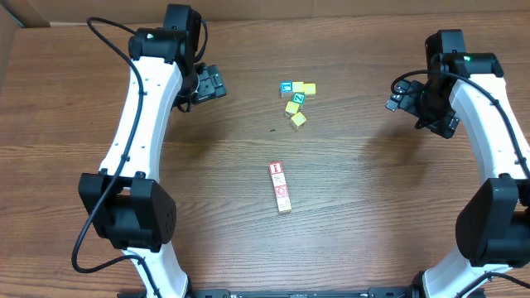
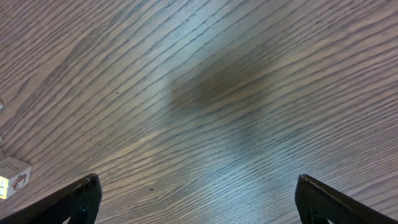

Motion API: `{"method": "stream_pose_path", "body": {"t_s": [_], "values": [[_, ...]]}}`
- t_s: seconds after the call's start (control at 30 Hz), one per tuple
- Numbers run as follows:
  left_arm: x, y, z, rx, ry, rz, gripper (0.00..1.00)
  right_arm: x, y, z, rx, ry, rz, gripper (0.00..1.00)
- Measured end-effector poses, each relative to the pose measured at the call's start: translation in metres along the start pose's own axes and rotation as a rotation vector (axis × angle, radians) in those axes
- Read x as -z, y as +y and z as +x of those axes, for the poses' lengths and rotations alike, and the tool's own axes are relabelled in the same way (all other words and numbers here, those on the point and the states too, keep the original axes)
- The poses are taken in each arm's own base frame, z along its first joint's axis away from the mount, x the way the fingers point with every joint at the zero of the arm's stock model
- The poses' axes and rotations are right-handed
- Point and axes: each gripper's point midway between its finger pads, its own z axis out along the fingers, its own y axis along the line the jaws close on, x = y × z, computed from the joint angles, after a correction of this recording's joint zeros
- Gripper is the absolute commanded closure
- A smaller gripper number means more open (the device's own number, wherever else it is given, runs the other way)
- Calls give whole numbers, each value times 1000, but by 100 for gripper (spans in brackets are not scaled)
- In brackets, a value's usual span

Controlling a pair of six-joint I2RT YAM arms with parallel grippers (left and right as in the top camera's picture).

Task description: Flip 4 blocks

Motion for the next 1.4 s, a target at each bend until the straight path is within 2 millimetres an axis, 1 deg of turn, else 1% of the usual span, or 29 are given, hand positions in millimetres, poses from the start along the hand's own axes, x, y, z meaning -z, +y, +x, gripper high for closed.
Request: {"method": "stream_pose_path", "body": {"t_s": [0.17,0.33,0.37,0.4,0.43,0.5,0.57,0.67,0.73,0.77,0.93,1.0,1.07,1.13,1.17,1.23,1.27,1.3,1.33,1.37,1.4], "values": [[0,-2,0,-2,0,6,1,0,0,0,0,1,0,0],[0,-5,-3,0,-14,19,0,0,0,0,0,1,0,0],[0,-5,-3,0,-14,19,5,0,0,0,0,1,0,0],[0,-5,-4,2,-16,20,43,0,0,0,0,0,0,0],[0,-6,-4,6,-18,24,96,0,0,0,0,0,0,0],[0,-7,-3,4,-11,33,96,0,0,0,0,0,0,0],[0,-11,4,2,21,56,96,0,0,0,0,0,0,0],[0,-16,18,-16,73,65,96,0,0,0,0,0,0,0],[-6,-23,31,-40,107,65,96,0,0,0,0,0,0,0],[-13,-28,39,-53,123,64,96,0,0,0,0,0,-1,0],[-56,-51,83,-136,192,62,96,0,1,-1,0,-3,-2,0],[-66,-59,94,-162,202,68,96,0,5,-8,0,-35,-20,0],[-68,-67,97,-179,192,80,96,0,14,-24,-1,-97,-59,0],[-68,-77,95,-178,165,100,96,2,21,-33,-1,-133,-90,0],[-68,-82,95,-182,154,110,96,2,23,-30,0,-117,-104,0],[-71,-90,97,-192,139,124,96,0,27,-17,7,-56,-136,0],[-72,-93,98,-196,134,130,96,1,31,-15,21,-47,-156,0],[-73,-97,99,-200,129,141,96,1,35,-13,37,-37,-182,17],[-73,-101,100,-203,127,151,96,2,39,-10,51,-21,-204,43],[-73,-104,102,-207,127,160,96,2,41,-4,67,6,-222,82],[-73,-107,103,-209,129,175,96,3,43,4,79,40,-239,96]]}}
